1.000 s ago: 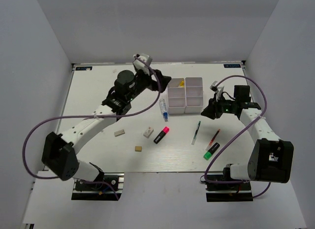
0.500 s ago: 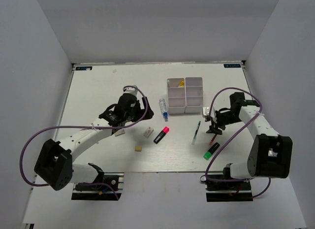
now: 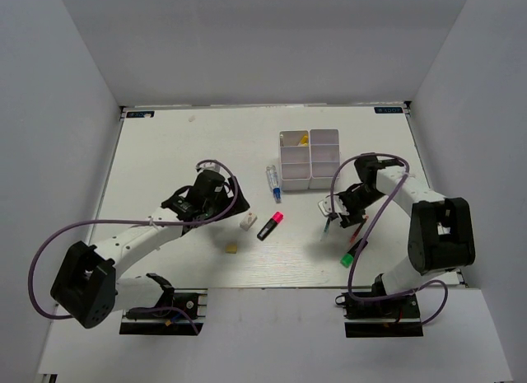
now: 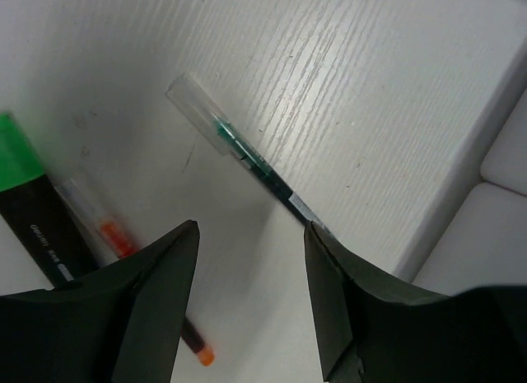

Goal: Sort the stationery into containers
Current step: Pick up the pen from the center of the board.

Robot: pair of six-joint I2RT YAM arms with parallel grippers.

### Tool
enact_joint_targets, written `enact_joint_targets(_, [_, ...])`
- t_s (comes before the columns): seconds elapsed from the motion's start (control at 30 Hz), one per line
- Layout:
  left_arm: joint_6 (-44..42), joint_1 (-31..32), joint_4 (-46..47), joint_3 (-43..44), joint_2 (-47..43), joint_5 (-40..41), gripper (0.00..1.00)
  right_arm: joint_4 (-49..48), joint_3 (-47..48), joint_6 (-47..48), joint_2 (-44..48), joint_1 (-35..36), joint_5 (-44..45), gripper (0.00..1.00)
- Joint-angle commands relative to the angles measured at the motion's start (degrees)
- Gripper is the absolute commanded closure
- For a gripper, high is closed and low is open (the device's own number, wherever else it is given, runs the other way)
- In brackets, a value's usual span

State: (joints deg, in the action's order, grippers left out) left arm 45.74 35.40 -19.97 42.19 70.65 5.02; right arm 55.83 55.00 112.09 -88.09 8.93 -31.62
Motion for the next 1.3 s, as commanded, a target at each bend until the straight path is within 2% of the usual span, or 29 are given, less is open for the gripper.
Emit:
enact_joint_targets(0.0, [2.0,-0.1,-0.9,-0.8,-2.6,0.1,0.00,2.5,3.1,14.1,-1.8,2.6,3.0,0.40])
enact_joint_targets(0.5, [3.0,-0.1,-2.0,-1.9,-4.7,0.6,0.00,-0.5,1.1,14.0,-4.1,11.7,8.0,0.40])
enact_joint_targets(0.8, [3.6,-0.1,-2.0,-2.4,-4.7,0.1,0.00,-2.9,4.1,11.5,-8.9,13.1,14.4,0.47])
enact_joint_targets(0.97, [3.6,-0.1,-2.0,-2.9,-4.7,0.1,0.00,-8.8,0.6,12.4,-8.3,13.7,18.3,0.49])
enact_joint_targets(1.2, [3.6,-0.1,-2.0,-2.9,-4.7,0.1,0.00,-9.3,-1.2,11.7,-8.4,15.4,18.7,0.52])
enact_joint_targets(1.27, [3.6,-0.1,-2.0,-2.9,-4.7,0.1,0.00,-8.5,-1.8,11.7,-8.4,15.7,18.7,0.58])
